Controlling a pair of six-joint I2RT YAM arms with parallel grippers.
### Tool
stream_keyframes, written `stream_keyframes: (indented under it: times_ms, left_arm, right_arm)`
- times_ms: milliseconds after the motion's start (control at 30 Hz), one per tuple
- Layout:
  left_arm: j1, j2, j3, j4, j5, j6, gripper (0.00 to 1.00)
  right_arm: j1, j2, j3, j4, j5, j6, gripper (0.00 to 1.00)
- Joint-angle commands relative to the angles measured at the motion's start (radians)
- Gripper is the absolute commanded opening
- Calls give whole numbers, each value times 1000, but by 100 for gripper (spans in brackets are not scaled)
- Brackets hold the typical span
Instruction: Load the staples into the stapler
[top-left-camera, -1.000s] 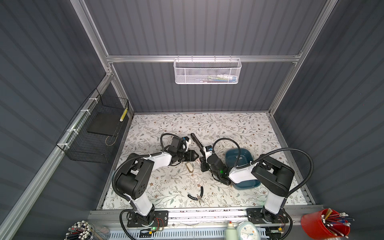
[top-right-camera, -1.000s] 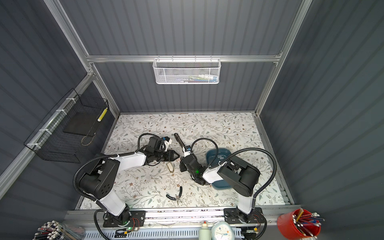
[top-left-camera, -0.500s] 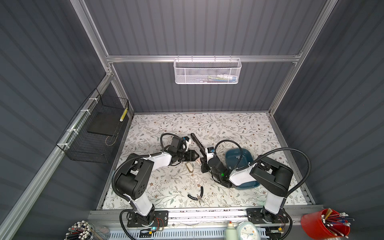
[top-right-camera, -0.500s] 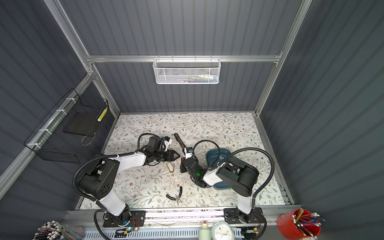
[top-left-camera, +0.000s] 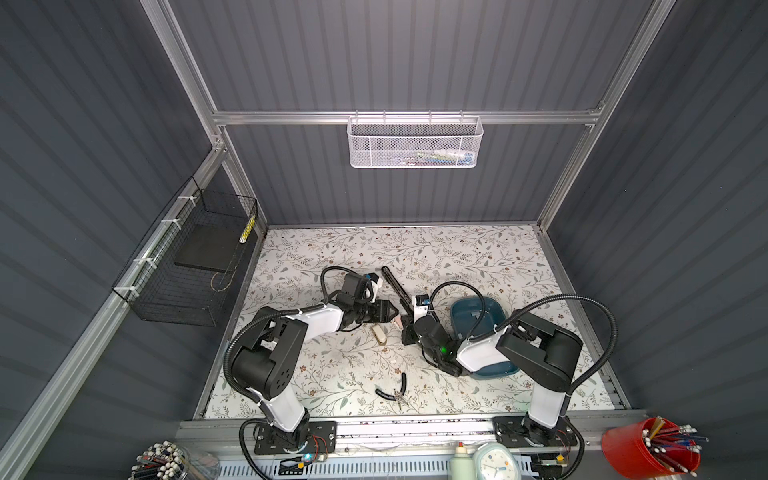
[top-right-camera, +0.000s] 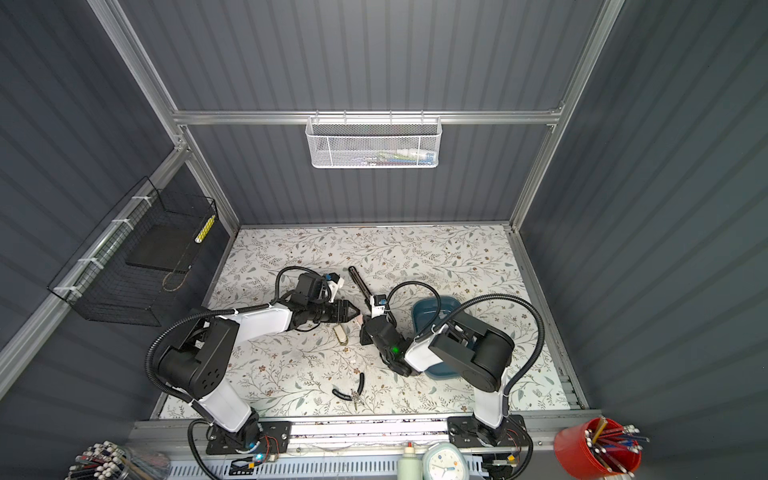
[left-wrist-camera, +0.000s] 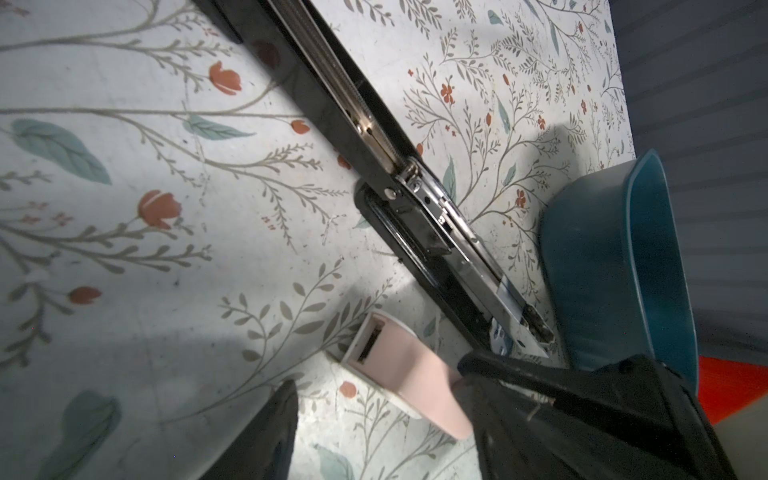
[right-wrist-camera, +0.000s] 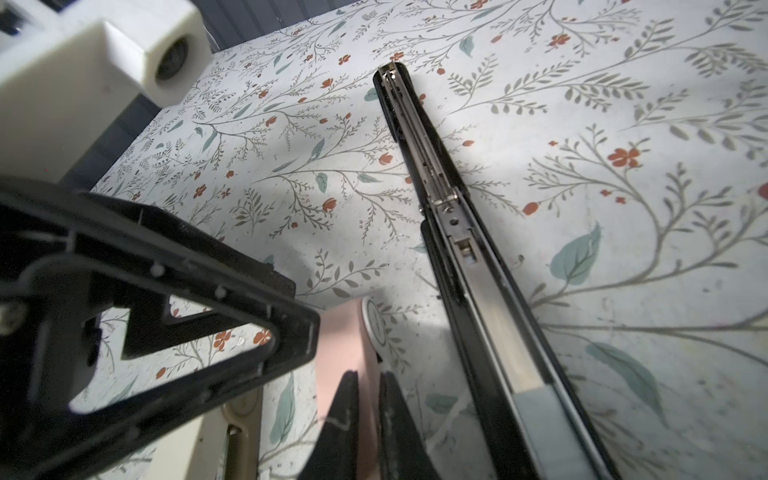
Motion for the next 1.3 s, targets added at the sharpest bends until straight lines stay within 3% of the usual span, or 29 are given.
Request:
stream_keyframes:
  times_ms: [0,200,300,700,1033,1267]
  left_arm:
    - [0,0,16,-3,19,18,67]
    - [1,-4,15,-1,19,19,68]
    - [0,-12,15,-6,6,22,69]
    - [0,-100,-22,-17,-96,39,82]
    - [1,-310,-135,41,-268,33,90]
    - [0,-471,-217,46,-426,38,97]
  right_arm:
    - [32,92,-11,-332,-19,3,14]
    - [27,57,-19,-327,-16,2,16]
    - [22,-10,-3,-355,3,-28,25]
    - [1,-154,242,-559,4,-164,38]
    - [-36,-400,53,-493,52,-235,55]
    - [-40,-450,-110,-392,25,-242,59]
